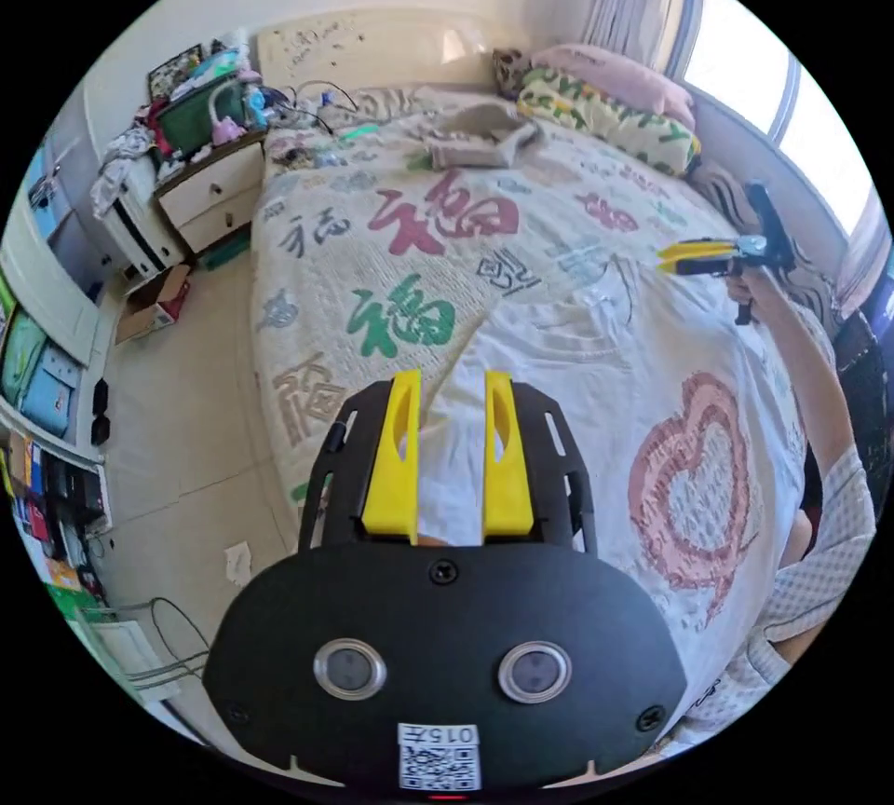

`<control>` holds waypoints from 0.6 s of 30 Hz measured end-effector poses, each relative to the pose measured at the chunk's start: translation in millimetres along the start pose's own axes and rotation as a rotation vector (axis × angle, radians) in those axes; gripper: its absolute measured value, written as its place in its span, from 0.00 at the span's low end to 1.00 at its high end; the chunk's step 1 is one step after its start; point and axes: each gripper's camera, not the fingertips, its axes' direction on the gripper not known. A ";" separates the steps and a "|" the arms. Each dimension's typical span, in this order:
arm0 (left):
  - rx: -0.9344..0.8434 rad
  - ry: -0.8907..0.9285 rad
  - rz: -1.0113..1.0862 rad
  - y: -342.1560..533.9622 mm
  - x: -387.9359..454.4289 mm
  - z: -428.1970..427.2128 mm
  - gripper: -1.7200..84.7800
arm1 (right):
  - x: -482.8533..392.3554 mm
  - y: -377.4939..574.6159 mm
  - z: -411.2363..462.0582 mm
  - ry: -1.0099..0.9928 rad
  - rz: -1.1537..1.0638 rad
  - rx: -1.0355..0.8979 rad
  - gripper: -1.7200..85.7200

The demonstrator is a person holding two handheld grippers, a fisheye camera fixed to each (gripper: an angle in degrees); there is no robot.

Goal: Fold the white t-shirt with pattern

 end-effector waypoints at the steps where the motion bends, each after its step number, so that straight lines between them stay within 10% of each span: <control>1: -0.072 -0.045 0.043 -5.1 10.2 18.3 0.11 | -4.3 0.4 2.1 0.069 -0.023 0.001 0.13; 7: 0.099 -0.059 0.030 -0.5 7.7 -3.9 0.03 | -17.1 1.2 -9.4 0.137 -0.058 0.099 0.02; 18: 0.128 -0.123 -0.081 68.7 27.7 -59.4 0.12 | -41.6 115.3 -93.2 0.040 -0.048 0.162 0.12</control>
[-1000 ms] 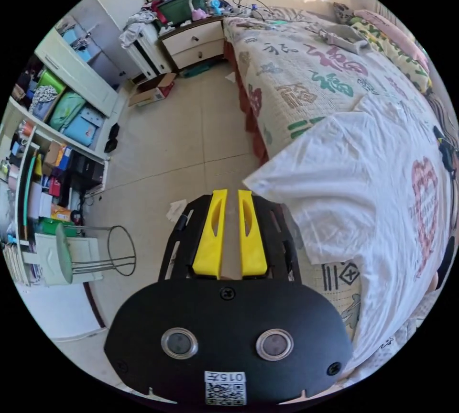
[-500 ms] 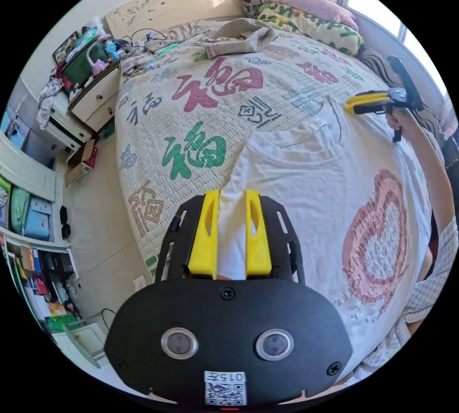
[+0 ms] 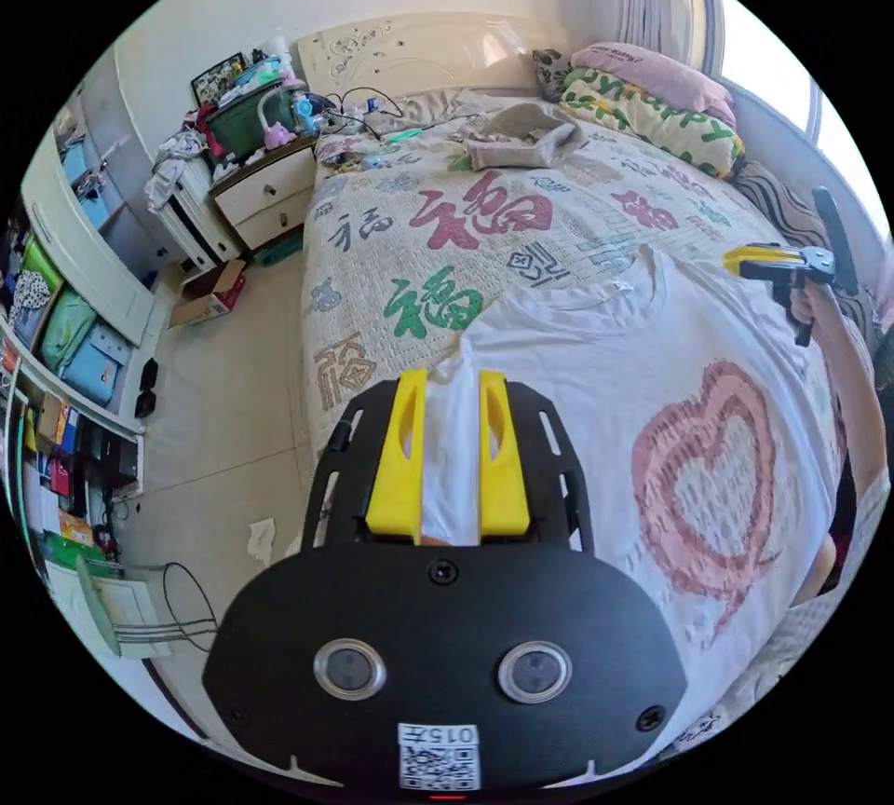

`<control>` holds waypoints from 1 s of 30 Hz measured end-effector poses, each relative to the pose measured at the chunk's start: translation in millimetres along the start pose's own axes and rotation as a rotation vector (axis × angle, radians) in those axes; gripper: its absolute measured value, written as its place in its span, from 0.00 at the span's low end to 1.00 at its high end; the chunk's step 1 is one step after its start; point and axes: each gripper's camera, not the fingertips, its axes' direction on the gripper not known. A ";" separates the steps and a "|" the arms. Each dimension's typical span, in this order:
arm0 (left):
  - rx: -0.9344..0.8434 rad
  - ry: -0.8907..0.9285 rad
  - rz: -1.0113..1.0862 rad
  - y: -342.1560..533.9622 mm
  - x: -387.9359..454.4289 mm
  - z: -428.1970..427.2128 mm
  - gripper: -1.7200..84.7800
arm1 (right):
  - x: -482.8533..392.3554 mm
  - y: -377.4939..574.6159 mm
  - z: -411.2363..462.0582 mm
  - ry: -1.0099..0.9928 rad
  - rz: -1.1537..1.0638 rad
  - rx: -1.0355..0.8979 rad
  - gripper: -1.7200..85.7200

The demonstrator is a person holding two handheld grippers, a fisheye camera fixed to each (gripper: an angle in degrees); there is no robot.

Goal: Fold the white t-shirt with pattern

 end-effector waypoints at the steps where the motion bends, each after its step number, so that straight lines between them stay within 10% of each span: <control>1: 0.034 0.054 0.023 22.6 3.0 -32.3 0.12 | -11.0 31.0 -26.0 -0.028 -0.037 0.000 0.12; 14: -0.074 0.100 0.029 356.2 83.1 -212.7 0.13 | -92.3 367.3 -133.3 0.078 0.064 -0.099 0.15; 30: -0.185 0.290 -0.004 357.6 97.6 -166.0 0.06 | -119.5 402.7 -114.0 0.121 -0.010 -0.230 0.05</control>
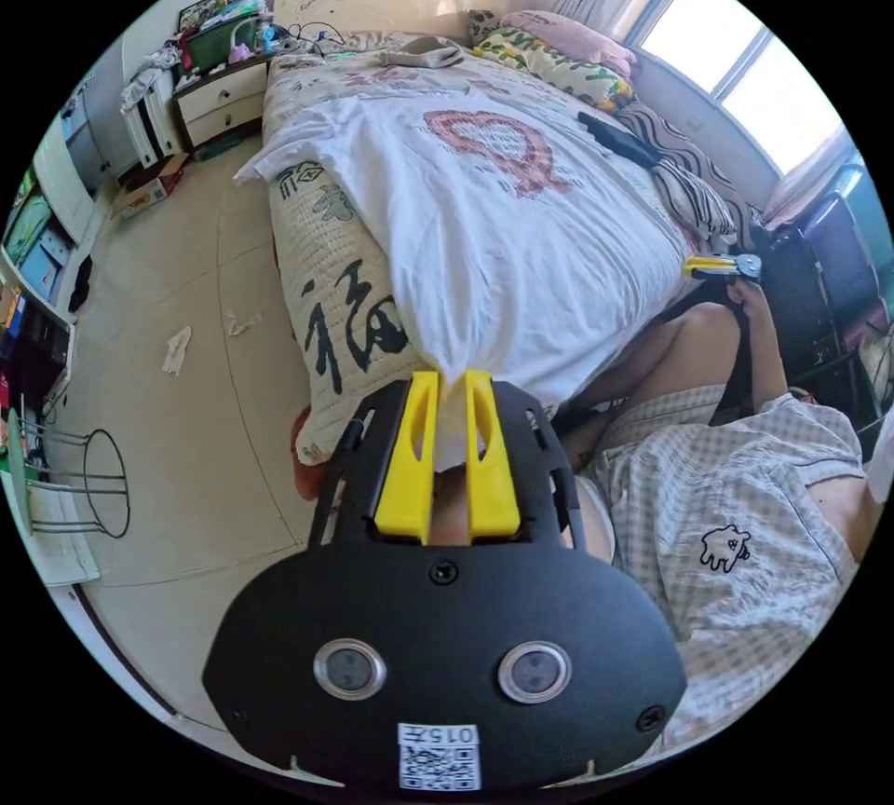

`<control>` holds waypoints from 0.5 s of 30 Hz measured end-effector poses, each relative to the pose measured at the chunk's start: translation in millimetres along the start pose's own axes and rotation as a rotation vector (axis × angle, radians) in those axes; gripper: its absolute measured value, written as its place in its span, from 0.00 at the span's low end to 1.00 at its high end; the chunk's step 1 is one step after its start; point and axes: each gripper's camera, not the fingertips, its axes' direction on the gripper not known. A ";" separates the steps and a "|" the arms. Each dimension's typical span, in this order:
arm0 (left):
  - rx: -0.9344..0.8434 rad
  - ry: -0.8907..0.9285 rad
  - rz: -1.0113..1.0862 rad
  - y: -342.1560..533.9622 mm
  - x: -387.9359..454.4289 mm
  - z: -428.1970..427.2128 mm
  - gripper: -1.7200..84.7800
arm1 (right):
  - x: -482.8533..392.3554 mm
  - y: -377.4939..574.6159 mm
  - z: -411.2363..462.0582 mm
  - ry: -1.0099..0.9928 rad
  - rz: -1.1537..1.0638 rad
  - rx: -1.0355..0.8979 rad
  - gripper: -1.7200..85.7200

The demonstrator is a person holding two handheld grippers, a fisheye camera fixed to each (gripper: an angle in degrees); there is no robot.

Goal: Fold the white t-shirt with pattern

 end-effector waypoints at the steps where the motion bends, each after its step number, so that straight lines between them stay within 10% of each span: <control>1: 0.015 0.014 -0.001 1.1 3.5 -3.4 0.04 | 1.3 4.2 -4.4 -0.022 0.002 0.011 0.03; 15: -0.058 -0.171 0.056 -3.6 42.6 31.2 0.04 | 5.8 27.3 12.3 0.017 -0.003 -0.058 0.02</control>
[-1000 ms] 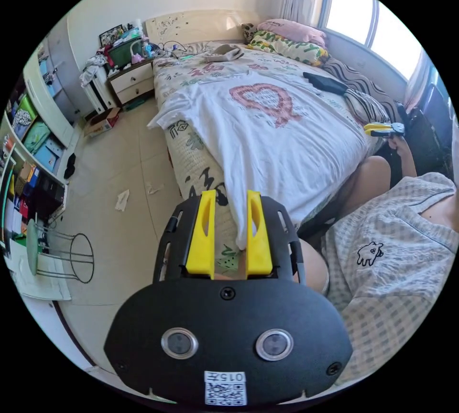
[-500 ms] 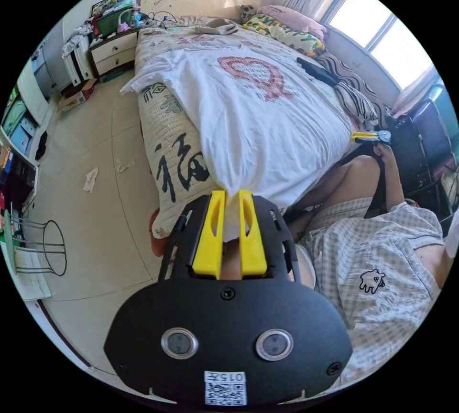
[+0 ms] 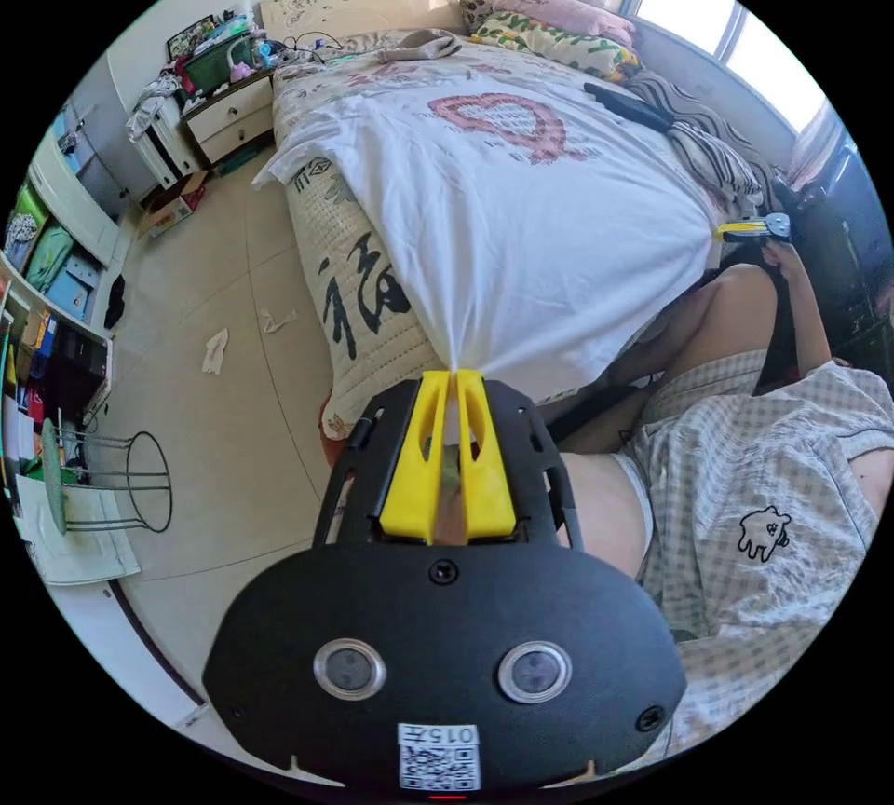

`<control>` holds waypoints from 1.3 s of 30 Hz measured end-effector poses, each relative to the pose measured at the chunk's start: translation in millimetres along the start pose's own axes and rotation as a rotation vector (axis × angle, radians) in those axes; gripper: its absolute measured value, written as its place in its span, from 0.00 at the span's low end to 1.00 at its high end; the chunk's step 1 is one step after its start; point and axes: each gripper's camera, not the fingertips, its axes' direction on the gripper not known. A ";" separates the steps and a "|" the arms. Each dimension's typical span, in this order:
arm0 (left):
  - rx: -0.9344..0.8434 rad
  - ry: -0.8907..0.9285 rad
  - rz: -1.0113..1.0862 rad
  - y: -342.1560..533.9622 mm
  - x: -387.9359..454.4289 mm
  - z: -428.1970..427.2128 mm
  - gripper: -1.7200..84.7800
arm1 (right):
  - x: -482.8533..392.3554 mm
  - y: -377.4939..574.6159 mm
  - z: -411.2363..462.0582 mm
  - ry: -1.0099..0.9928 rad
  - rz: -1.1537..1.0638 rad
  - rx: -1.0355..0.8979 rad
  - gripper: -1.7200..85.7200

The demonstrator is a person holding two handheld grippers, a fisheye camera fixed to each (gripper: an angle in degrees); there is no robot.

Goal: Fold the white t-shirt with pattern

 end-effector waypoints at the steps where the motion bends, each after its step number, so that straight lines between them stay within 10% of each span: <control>1: -0.006 -0.009 0.014 -3.1 3.5 2.1 0.05 | 3.1 3.6 -1.8 -0.020 0.008 0.011 0.03; 10: -0.091 -0.224 -0.112 -27.6 -15.6 -13.8 0.10 | 60.5 44.4 -42.3 -0.005 0.221 0.287 0.10; 19: 0.398 0.217 0.203 -303.7 115.0 -44.0 0.09 | 121.9 -82.4 -38.5 -0.045 0.214 0.447 0.12; 29: 0.151 0.036 0.319 -641.2 337.5 160.1 0.13 | 172.6 -174.5 23.3 -0.146 0.156 0.319 0.13; 39: 0.088 0.067 0.304 -730.3 364.3 249.0 0.13 | 166.0 -176.4 39.1 -0.076 0.155 0.335 0.12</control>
